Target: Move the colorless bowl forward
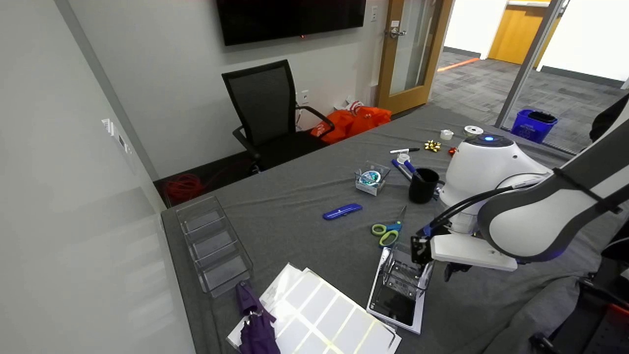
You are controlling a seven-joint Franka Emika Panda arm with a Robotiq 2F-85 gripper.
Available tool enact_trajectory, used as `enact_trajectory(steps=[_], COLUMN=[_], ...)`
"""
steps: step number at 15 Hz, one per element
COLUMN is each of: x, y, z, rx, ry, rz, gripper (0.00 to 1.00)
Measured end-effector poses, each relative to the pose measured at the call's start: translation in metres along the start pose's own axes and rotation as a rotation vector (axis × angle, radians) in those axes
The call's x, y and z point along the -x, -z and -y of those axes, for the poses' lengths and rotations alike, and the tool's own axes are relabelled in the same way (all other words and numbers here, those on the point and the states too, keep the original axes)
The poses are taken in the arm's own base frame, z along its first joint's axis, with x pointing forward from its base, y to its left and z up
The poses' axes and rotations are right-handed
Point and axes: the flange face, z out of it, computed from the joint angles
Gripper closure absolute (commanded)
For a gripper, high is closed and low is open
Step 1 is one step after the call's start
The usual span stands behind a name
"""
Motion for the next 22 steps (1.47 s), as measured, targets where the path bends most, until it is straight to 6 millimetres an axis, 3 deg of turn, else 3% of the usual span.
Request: enact_trajectory(steps=[4,5,15,18,22], x=[-0.002,-0.002,-0.004,-0.005,-0.015], y=[0.000,0.000,0.011,0.024,0.056], z=[0.002,0.002,0.010,0.023,0.053], rx=[-0.013,-0.017,-0.122,-0.191,-0.272], ry=[-0.011,-0.014,-0.005,-0.017,-0.066], rz=[0.000,0.000,0.059,0.084,0.081], gripper=[0.97,0.99,0.99,0.99,0.99])
